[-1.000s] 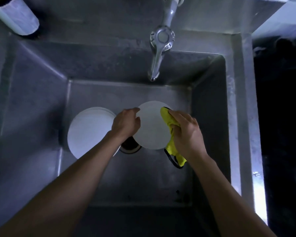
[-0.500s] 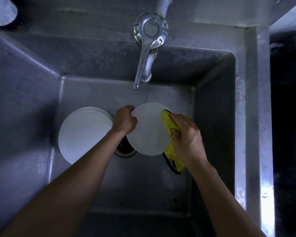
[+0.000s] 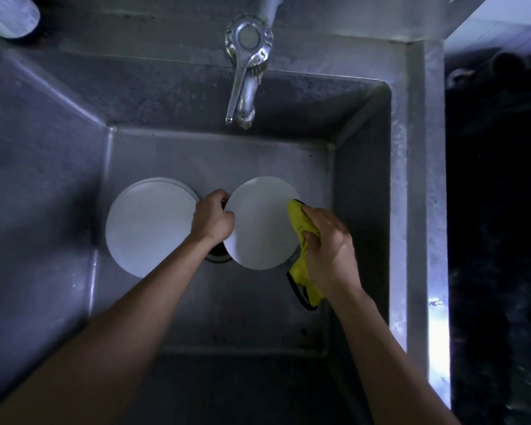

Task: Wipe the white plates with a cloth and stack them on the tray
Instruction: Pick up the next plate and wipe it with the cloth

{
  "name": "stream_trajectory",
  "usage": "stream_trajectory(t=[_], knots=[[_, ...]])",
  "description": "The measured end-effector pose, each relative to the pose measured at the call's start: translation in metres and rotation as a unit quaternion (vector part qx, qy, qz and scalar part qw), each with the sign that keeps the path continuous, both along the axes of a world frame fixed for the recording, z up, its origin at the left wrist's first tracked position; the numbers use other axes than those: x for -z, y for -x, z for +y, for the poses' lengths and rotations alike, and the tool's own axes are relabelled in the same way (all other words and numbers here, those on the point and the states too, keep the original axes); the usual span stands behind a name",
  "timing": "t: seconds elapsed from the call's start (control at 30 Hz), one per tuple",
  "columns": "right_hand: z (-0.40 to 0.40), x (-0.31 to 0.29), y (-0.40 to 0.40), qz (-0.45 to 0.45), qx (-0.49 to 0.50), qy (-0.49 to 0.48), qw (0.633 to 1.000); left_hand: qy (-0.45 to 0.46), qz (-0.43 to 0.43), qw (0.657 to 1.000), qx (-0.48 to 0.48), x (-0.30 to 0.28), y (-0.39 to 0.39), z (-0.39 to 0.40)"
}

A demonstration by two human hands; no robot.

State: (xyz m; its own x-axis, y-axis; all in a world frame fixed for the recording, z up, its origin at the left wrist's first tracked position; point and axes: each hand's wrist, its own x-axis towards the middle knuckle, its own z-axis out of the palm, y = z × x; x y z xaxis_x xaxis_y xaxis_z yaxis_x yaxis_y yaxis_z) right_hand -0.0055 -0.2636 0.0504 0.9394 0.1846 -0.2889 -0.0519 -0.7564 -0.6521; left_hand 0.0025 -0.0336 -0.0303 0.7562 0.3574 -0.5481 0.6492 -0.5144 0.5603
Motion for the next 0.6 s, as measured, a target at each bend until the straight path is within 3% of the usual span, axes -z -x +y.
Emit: stream_trajectory(t=[0.17, 0.37, 0.6], knots=[[-0.002, -0.013, 0.021, 0.002, 0.000, 0.008, 1.000, 0.084, 0.072, 0.994, -0.022, -0.019, 0.021, -0.009], [0.001, -0.035, 0.042, 0.012, -0.016, 0.020, 1.000, 0.250, 0.079, 0.960, -0.097, -0.061, 0.046, -0.028], [0.016, -0.071, 0.062, 0.011, -0.060, 0.004, 0.998, 0.340, 0.049, 0.918, -0.196, -0.113, 0.078, -0.024]])
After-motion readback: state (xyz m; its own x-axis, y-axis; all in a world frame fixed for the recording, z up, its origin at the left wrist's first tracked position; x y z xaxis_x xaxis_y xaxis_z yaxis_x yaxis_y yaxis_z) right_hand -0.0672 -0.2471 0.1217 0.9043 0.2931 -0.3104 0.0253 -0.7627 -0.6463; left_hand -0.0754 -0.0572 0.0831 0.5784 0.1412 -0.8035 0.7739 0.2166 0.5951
